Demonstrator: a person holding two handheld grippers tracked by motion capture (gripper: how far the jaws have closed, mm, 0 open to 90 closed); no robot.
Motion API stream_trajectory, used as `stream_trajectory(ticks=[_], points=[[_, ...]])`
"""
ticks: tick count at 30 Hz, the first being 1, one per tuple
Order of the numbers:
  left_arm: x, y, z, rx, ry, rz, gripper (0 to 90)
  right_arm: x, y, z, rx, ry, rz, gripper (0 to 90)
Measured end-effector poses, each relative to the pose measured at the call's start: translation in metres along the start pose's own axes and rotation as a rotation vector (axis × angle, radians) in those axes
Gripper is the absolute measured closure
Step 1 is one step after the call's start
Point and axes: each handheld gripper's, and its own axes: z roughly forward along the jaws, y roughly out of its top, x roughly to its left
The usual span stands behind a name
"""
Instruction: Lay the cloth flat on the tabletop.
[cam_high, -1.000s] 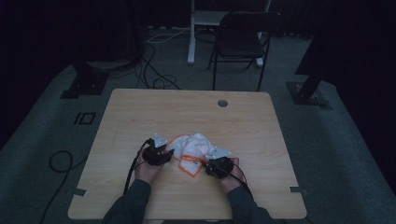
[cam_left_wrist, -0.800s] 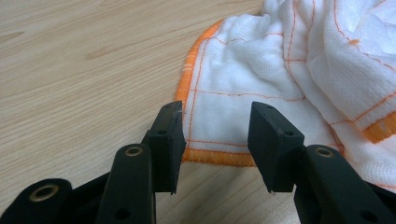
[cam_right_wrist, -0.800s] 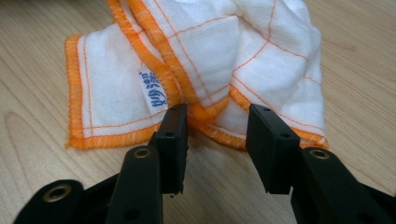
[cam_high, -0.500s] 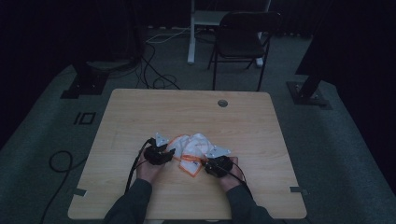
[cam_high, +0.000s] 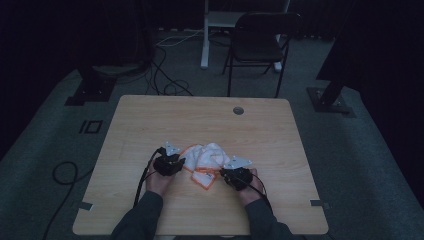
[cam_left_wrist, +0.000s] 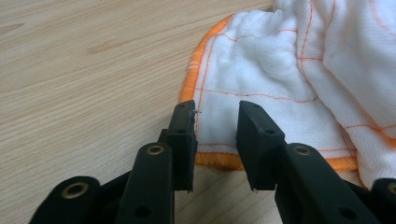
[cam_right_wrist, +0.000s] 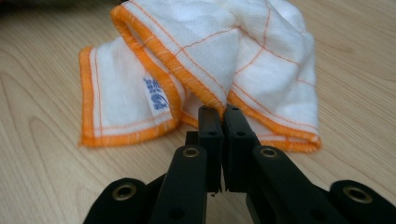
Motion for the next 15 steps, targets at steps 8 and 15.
stream_trajectory(ticks=[8,15], points=[[0.006,-0.003,-0.004,0.003,0.012,-0.01,70.3,-0.011,-0.009,-0.014,0.002,-0.033,0.02,88.1],[0.01,-0.007,-0.007,-0.001,0.018,-0.019,70.4,-0.021,-0.018,-0.024,0.014,-0.059,0.035,88.1]])
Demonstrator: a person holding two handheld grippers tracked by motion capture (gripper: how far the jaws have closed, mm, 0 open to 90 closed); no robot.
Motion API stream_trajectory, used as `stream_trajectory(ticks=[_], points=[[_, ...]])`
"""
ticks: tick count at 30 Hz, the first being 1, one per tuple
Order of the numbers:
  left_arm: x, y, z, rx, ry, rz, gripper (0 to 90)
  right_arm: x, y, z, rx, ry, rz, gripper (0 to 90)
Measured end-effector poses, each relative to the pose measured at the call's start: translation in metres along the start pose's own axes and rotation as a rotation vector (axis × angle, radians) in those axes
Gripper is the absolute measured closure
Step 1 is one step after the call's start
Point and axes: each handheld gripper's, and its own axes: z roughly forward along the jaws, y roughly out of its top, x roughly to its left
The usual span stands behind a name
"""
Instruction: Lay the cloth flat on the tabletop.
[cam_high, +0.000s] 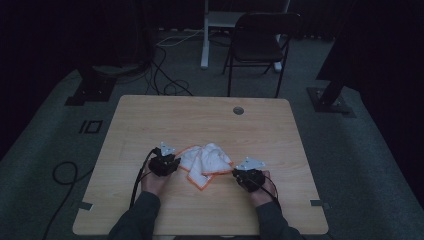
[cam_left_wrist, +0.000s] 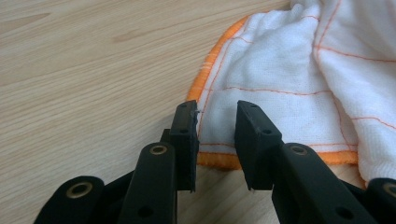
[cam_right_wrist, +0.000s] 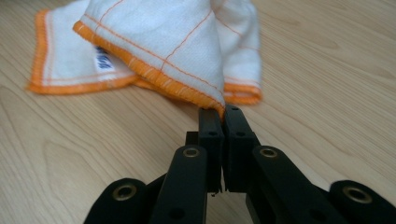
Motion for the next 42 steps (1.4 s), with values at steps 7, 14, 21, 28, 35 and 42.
stream_trajectory(ticks=[7,14,21,28,35,42], points=[[0.004,-0.005,-0.005,-0.003,0.006,-0.007,70.3,-0.017,-0.009,-0.011,-0.005,-0.044,0.041,88.2],[0.008,-0.01,-0.01,-0.002,0.01,-0.011,70.4,-0.036,-0.015,-0.018,-0.003,-0.093,0.085,88.2],[0.008,-0.013,-0.013,-0.002,0.018,-0.011,70.3,-0.054,-0.017,-0.02,0.024,-0.134,0.115,87.3],[0.008,-0.013,-0.013,-0.003,0.021,-0.012,70.3,-0.041,-0.011,-0.028,-0.002,-0.146,0.097,64.5],[0.008,-0.013,-0.013,-0.004,0.023,-0.014,70.2,-0.02,0.001,-0.033,-0.061,-0.108,0.073,62.4],[0.007,-0.014,-0.013,-0.007,0.024,-0.016,70.1,0.007,0.012,-0.018,-0.071,0.023,0.027,70.7]])
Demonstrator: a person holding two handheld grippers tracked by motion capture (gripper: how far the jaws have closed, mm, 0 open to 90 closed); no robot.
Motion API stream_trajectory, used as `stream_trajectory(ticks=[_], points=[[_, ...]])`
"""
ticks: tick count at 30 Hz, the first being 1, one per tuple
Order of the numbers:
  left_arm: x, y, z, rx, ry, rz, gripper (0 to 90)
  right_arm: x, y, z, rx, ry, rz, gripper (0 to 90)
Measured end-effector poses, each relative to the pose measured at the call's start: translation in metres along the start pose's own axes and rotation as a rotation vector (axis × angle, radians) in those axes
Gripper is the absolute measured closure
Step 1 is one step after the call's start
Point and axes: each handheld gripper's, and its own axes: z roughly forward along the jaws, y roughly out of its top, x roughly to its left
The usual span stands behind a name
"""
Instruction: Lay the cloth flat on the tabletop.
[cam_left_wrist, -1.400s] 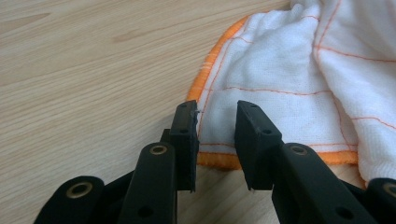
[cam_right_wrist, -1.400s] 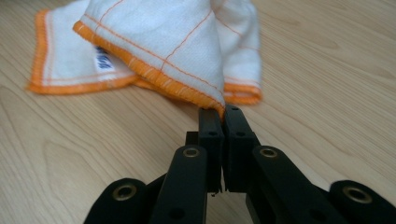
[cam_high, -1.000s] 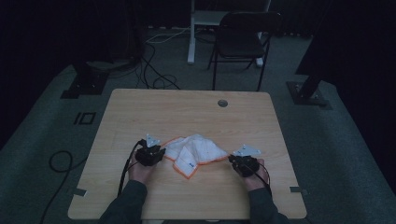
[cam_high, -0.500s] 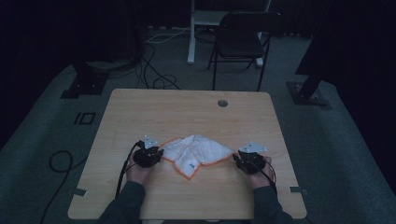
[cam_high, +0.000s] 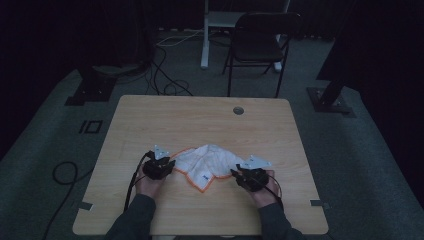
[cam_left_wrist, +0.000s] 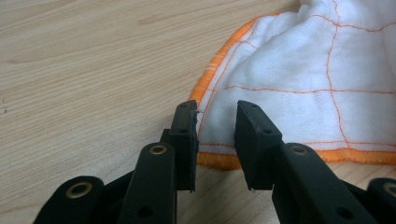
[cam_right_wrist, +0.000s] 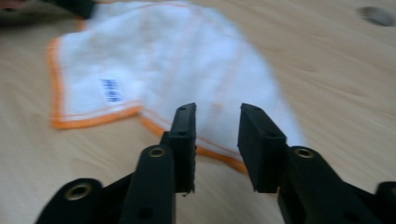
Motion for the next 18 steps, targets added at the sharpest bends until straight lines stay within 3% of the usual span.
stream_trajectory(ticks=[7,18], points=[[0.0,0.0,0.0,-0.003,-0.001,-0.003,70.2,0.03,0.005,0.024,0.019,0.078,-0.062,75.0],[0.0,-0.001,0.0,-0.007,0.001,-0.005,70.2,0.056,0.01,0.05,0.047,0.127,-0.108,74.6]])
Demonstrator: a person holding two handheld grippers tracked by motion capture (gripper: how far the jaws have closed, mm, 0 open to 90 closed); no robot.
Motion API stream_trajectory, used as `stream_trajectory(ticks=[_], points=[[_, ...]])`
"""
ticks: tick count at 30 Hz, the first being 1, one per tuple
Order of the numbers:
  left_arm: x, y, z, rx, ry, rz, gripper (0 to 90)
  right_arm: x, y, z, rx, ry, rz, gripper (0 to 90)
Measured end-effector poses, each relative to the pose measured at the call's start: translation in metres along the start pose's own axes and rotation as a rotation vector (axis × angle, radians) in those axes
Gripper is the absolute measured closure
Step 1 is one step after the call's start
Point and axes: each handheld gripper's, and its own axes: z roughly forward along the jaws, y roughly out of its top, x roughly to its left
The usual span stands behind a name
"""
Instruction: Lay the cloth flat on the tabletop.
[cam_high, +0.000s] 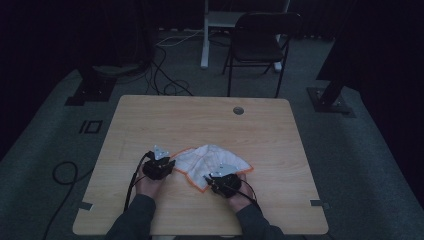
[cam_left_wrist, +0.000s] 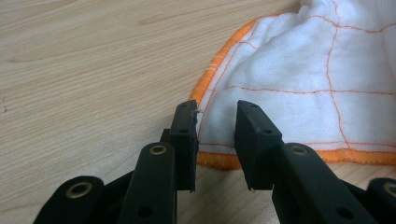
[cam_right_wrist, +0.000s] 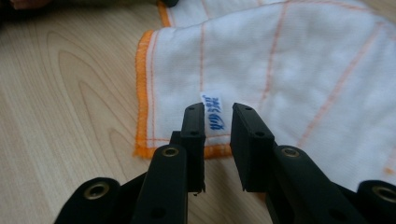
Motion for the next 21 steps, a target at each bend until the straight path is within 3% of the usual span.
stream_trajectory(ticks=[10,21], points=[[0.0,0.0,0.0,-0.003,-0.003,-0.001,70.2,0.005,-0.001,0.015,0.034,0.014,-0.004,72.3],[0.001,0.0,-0.001,0.002,-0.005,-0.001,70.3,0.001,-0.012,0.002,0.048,0.017,0.012,78.2]])
